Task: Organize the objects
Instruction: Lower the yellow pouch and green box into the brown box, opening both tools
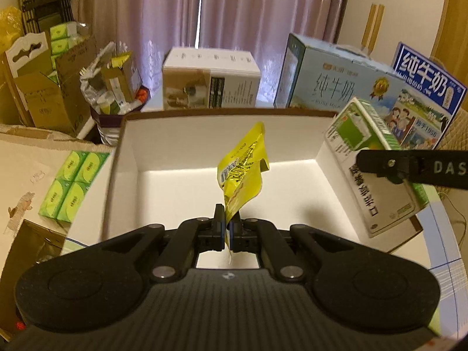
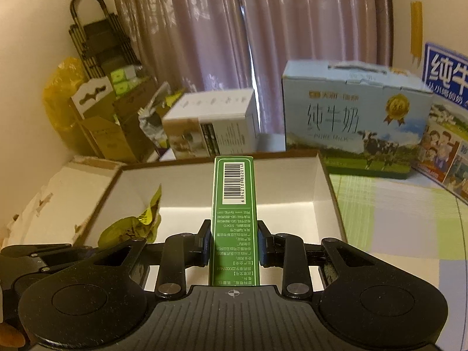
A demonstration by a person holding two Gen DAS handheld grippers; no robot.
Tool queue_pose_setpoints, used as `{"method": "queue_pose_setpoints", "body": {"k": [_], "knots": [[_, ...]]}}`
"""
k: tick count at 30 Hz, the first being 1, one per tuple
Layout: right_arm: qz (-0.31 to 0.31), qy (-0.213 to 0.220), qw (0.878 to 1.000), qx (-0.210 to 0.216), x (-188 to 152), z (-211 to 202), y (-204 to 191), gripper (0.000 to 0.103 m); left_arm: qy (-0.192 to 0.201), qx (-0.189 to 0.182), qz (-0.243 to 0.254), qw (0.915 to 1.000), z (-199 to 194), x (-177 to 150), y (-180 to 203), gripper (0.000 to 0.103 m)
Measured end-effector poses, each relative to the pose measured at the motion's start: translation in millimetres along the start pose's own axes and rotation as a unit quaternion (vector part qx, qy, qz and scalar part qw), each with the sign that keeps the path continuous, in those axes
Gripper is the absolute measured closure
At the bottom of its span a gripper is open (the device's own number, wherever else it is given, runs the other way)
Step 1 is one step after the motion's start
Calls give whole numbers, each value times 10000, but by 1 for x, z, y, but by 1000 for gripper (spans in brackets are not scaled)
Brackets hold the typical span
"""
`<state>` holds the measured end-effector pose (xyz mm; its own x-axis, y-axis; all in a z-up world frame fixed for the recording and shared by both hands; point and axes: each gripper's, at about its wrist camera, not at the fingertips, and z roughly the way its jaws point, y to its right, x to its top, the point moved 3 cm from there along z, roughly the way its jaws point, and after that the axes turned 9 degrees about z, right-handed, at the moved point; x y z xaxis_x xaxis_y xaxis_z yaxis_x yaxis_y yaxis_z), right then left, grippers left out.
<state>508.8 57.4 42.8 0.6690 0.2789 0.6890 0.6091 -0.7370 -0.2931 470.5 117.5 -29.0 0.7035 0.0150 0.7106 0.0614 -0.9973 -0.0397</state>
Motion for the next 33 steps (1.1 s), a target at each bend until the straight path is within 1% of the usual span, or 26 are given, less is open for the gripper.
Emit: {"method": "queue_pose_setpoints", "body": {"k": [8,13,15,16,17,19,21,24,28,33], "knots": [[67,-352,9992,-159,-11,32,15,76,-317,-103,77,9994,32,-4,11,102],[131,-427,9988,-222,-13,39,23,76,-410,-104,81,9991,43,-4,14,102],[158,-445,9986,-229,-14,41,25,76,-416,-103,90,9990,46,-3,15,100],[163,-453,9986,-220,-13,41,26,76,-437,-111,93,9989,47,-2,15,97],[176,-463,9985,-218,-14,42,27,76,-470,-163,84,9987,49,-3,16,87],[190,-477,9985,-209,-14,42,28,76,-481,-213,82,9986,49,-3,16,75],[201,-497,9983,-213,-15,42,29,76,-504,-248,125,9983,47,-6,16,74],[219,-531,9981,-221,-17,43,32,76,-574,-396,46,9976,45,-8,14,67],[243,-593,9977,-221,-19,45,34,76,-503,-477,74,9976,34,-9,12,53],[228,-624,9976,-190,-20,46,33,76,-528,-431,85,9976,31,-7,7,52]]}}
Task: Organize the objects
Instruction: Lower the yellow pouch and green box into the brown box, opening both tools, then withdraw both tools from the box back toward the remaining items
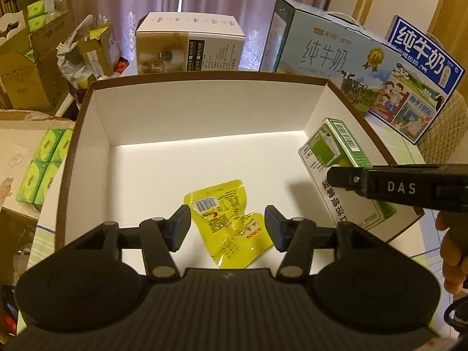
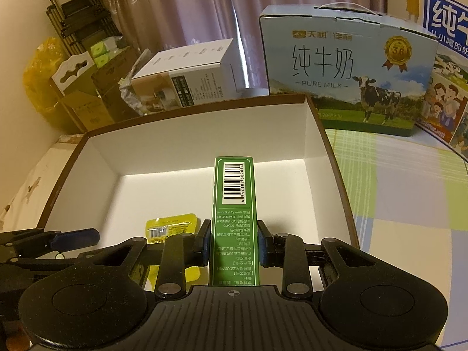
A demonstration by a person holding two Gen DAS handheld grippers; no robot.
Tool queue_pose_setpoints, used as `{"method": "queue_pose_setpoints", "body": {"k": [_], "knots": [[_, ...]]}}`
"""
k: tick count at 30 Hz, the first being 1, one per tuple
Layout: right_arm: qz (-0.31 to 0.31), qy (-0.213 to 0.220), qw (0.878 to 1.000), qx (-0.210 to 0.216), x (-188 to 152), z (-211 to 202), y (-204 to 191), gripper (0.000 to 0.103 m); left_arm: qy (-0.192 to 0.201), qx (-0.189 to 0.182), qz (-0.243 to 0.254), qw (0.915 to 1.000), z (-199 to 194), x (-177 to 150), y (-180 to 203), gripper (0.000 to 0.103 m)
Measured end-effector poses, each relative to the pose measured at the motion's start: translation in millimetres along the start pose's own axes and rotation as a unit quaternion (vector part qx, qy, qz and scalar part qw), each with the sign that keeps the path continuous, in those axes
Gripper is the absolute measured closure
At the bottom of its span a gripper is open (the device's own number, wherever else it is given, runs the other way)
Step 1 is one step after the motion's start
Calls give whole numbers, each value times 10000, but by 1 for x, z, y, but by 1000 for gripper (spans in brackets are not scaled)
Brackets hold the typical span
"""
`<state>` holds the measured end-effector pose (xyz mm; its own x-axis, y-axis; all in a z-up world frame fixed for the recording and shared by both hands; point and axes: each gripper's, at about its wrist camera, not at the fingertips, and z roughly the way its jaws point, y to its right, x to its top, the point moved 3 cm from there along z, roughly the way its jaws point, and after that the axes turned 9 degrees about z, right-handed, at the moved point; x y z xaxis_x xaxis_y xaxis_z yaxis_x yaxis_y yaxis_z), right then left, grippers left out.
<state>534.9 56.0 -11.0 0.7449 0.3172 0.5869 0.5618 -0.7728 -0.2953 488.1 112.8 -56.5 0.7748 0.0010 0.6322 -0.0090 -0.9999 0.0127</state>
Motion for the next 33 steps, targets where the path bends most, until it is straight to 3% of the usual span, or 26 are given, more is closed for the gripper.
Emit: {"method": "queue_pose_setpoints", "body": {"k": [11,20,33], "knots": [[42,404,9988,268,8,-9,-7,75,-54,60,35,10000,-2,-3,-3,41],[-8,274,9992,289,0,-16,-4,63,-51,64,38,10000,-6,-6,-4,34],[145,301,9986,409,-20,-40,1,59,33,85,-30,10000,-29,-10,-8,32]]}}
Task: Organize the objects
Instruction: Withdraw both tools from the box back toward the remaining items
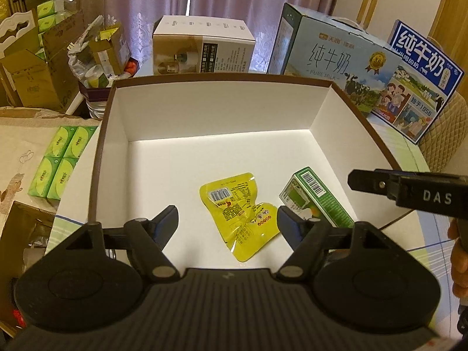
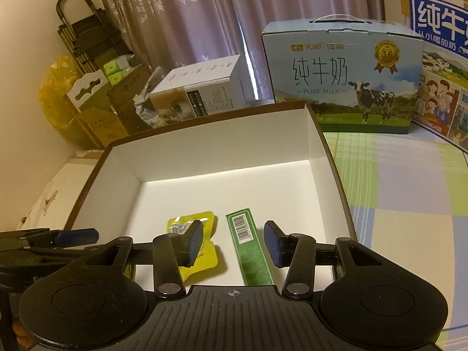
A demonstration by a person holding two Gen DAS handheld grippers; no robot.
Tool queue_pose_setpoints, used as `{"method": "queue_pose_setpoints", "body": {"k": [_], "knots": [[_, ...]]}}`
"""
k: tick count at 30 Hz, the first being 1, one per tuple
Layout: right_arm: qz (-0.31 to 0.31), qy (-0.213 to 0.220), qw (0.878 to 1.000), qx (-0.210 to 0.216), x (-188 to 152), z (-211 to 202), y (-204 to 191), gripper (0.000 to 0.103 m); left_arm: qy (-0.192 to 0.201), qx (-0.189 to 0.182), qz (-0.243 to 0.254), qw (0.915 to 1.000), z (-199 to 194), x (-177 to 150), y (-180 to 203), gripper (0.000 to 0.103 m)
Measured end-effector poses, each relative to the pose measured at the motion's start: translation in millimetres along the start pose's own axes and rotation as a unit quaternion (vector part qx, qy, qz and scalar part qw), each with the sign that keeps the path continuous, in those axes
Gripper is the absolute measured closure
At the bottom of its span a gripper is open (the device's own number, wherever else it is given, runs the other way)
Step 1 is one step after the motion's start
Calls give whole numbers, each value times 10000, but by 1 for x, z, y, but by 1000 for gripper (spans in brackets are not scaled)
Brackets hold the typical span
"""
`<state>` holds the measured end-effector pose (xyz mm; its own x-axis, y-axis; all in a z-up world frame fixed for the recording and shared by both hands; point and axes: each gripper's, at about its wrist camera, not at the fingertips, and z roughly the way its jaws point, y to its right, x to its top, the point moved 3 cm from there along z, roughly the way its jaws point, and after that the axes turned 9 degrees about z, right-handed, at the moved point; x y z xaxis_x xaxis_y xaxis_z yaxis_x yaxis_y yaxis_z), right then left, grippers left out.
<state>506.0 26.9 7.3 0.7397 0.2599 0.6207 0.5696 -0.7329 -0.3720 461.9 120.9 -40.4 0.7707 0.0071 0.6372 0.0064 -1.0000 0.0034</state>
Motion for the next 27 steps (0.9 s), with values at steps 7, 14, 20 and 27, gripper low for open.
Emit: {"method": "queue_pose_setpoints", "body": {"k": [7,14,20,27], "knots": [[54,162,9998,89,-14,-31,-2,59,152,10,-38,9999,-24,-5,-2,30],[98,307,9994,120,-29,-62,-1,55,318,-7,-32,9995,-54,-15,-1,27],[199,435,9987,179,-41,-86,1,49,380,-11,-15,9993,-75,-29,1,25],[242,426,9987,145,-58,-105,4,43,341,-68,-24,9994,-93,-50,6,25]]}}
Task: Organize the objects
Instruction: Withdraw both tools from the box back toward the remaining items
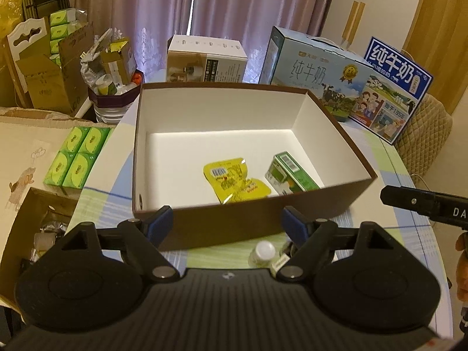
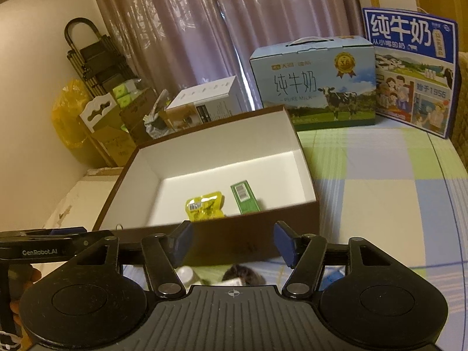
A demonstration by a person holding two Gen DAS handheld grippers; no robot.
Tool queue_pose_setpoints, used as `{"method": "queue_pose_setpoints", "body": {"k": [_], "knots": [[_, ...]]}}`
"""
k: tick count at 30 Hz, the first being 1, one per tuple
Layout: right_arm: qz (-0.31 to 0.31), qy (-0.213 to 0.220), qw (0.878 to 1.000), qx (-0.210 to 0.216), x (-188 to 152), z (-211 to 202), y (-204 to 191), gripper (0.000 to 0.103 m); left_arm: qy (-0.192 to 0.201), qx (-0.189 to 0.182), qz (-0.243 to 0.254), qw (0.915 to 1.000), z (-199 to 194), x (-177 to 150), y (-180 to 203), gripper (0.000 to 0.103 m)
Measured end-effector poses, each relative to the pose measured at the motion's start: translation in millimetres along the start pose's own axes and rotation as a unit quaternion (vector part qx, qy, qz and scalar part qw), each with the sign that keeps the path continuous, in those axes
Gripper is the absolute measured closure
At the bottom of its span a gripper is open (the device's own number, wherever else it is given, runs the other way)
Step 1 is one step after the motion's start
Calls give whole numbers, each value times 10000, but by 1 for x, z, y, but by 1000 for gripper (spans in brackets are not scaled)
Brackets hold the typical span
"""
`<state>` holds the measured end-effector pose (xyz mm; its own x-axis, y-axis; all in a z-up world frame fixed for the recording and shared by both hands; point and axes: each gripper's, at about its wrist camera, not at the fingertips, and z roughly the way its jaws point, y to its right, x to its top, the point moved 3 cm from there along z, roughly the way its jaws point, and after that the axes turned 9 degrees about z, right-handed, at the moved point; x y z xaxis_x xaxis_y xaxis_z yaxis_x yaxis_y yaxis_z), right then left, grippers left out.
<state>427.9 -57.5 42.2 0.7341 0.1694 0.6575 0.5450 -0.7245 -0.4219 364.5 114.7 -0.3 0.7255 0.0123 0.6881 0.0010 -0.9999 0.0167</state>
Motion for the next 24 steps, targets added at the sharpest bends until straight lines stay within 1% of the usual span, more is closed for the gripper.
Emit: {"method": "queue_pose_setpoints", "body": {"k": [5,15,24], "knots": [[-1,-47,10000,13,-16,-12,3,42,-64,-7,-7,10000,-9,-16,4,25],[31,-284,9996,89,-43,-27,9,42,-300,-6,-91,9995,-21,-53,7,25],[-6,-443,9990,116,-62,-32,11,42,-501,2,-181,9986,-25,-76,7,25]]}}
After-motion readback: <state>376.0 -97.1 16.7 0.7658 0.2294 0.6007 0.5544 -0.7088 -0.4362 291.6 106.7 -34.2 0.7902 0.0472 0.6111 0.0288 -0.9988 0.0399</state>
